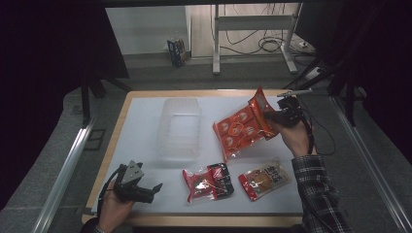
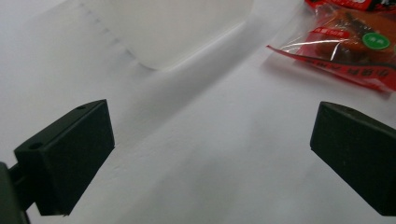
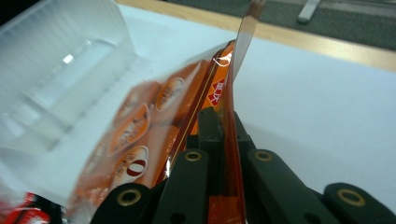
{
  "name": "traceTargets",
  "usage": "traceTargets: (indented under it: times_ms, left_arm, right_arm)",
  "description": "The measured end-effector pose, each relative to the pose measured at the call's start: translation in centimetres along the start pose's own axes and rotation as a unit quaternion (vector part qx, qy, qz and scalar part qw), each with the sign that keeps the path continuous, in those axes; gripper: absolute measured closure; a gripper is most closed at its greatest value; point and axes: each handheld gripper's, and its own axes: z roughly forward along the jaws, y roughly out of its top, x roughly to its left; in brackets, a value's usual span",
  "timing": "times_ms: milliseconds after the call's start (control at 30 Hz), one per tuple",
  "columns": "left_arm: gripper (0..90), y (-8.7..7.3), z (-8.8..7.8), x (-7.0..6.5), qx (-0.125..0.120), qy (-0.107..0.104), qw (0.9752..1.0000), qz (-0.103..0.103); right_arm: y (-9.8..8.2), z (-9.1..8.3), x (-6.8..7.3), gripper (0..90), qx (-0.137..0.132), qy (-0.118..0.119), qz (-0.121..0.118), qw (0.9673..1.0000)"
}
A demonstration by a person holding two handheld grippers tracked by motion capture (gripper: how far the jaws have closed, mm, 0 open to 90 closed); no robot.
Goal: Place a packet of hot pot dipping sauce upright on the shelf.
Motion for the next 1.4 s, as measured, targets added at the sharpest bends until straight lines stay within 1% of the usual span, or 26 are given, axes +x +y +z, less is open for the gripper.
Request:
traceTargets:
  times_ms: [167,200,233,333,433,467,500,533,567,600,633,667,700,767,800,900,967,1000,1067,1100,1133,1200,1267,1333,1367,1400]
  left_arm:
    - [0.0,0.0,0.0,0.0,0.002,0.001,1.0000,0.002]
    - [0.0,0.0,0.0,0.0,0.002,0.001,1.0000,0.002]
    - [0.0,0.0,0.0,-0.1,0.003,0.002,1.0000,0.005]
    - [0.0,0.0,0.0,-0.1,0.003,0.001,1.0000,0.007]
    - [0.0,0.1,0.0,-0.2,0.002,0.002,0.9999,0.010]
    - [0.0,0.1,0.0,-0.3,0.001,0.002,0.9999,0.010]
    - [0.0,0.1,0.0,-0.2,0.004,0.003,0.9999,0.013]
    - [0.0,0.1,0.0,-0.2,0.003,0.003,0.9999,0.013]
    - [0.0,0.1,0.0,-0.2,0.003,0.003,0.9999,0.013]
    - [0.0,0.1,0.0,-0.2,0.003,0.002,0.9999,0.013]
    - [0.0,0.1,0.0,-0.2,0.004,0.003,0.9999,0.014]
    - [0.0,0.1,-0.1,-0.2,0.004,0.003,0.9999,0.016]
    - [0.0,0.1,-0.1,-0.2,0.003,0.002,0.9998,0.017]
    - [0.0,0.1,0.0,-0.3,0.003,0.002,0.9998,0.018]
    - [0.0,0.1,0.0,-0.3,0.003,0.002,0.9998,0.018]
    - [0.0,0.1,0.1,-0.4,0.003,0.002,0.9998,0.021]
    - [0.0,0.1,0.1,-0.4,0.003,0.002,0.9998,0.022]
    - [0.0,0.2,0.1,-0.4,0.004,0.001,0.9997,0.022]
    - [0.0,0.2,0.1,-0.4,0.006,0.002,0.9997,0.025]
    - [0.0,0.2,0.2,-0.4,0.005,0.003,0.9997,0.024]
    - [0.0,0.2,0.2,-0.4,0.005,0.003,0.9997,0.024]
    - [0.0,0.2,0.2,-0.5,0.005,0.005,0.9997,0.025]
    - [0.0,0.2,0.2,-0.5,0.005,0.005,0.9997,0.025]
    - [0.0,0.2,0.2,-0.5,0.006,0.006,0.9997,0.024]
    - [0.0,0.2,0.1,-0.4,0.006,0.006,0.9996,0.025]
    - [0.0,0.2,0.1,-0.5,0.005,0.006,0.9997,0.025]
  right_arm:
    - [2.2,-0.7,2.1,88.5,-0.007,0.011,-0.013,0.9998]
    - [2.2,-0.7,2.1,88.5,-0.007,0.011,-0.013,0.9998]
    - [3.1,-0.9,3.0,88.5,-0.010,0.022,-0.011,0.9997]
    - [4.4,-1.0,4.2,88.6,-0.010,0.033,-0.016,0.9993]
    - [5.7,-1.0,5.7,88.7,-0.010,0.040,-0.030,0.9987]
    - [5.7,-1.0,5.7,88.7,-0.010,0.040,-0.030,0.9987]
    - [6.3,-0.9,6.7,88.7,-0.010,0.045,-0.035,0.9983]
    - [6.6,-0.9,7.1,88.7,-0.010,0.048,-0.038,0.9981]
    - [6.6,-0.9,7.1,88.7,-0.010,0.048,-0.038,0.9981]
    - [7.0,-0.9,7.6,88.8,-0.009,0.052,-0.042,0.9977]
    - [7.5,-0.8,8.5,88.9,-0.008,0.060,-0.050,0.9969]
    - [7.5,-0.8,8.5,88.9,-0.008,0.060,-0.050,0.9969]
    - [7.8,-0.8,8.9,88.9,-0.006,0.059,-0.056,0.9966]
    - [8.6,-1.0,10.1,88.9,-0.002,0.046,-0.074,0.9962]
    - [8.8,-1.0,10.3,88.9,-0.004,0.043,-0.078,0.9960]
    - [9.6,-1.5,10.6,88.9,-0.017,0.043,-0.073,0.9963]
    - [9.8,-1.6,10.6,88.9,-0.019,0.043,-0.073,0.9963]
    - [10.3,-1.8,10.9,88.9,-0.023,0.041,-0.074,0.9961]
    - [10.5,-1.9,11.0,88.9,-0.024,0.042,-0.075,0.9960]
    - [10.9,-2.0,11.5,88.9,-0.028,0.044,-0.079,0.9955]
    - [10.9,-2.0,11.5,88.9,-0.028,0.044,-0.079,0.9955]
    - [11.6,-2.3,12.3,88.9,-0.038,0.050,-0.085,0.9944]
    - [11.8,-2.3,12.5,88.9,-0.040,0.052,-0.085,0.9942]
    - [12.3,-2.4,13.1,88.9,-0.045,0.056,-0.091,0.9932]
    - [12.9,-2.3,13.8,88.9,-0.048,0.060,-0.095,0.9925]
    - [13.1,-2.3,14.1,88.9,-0.049,0.062,-0.097,0.9921]
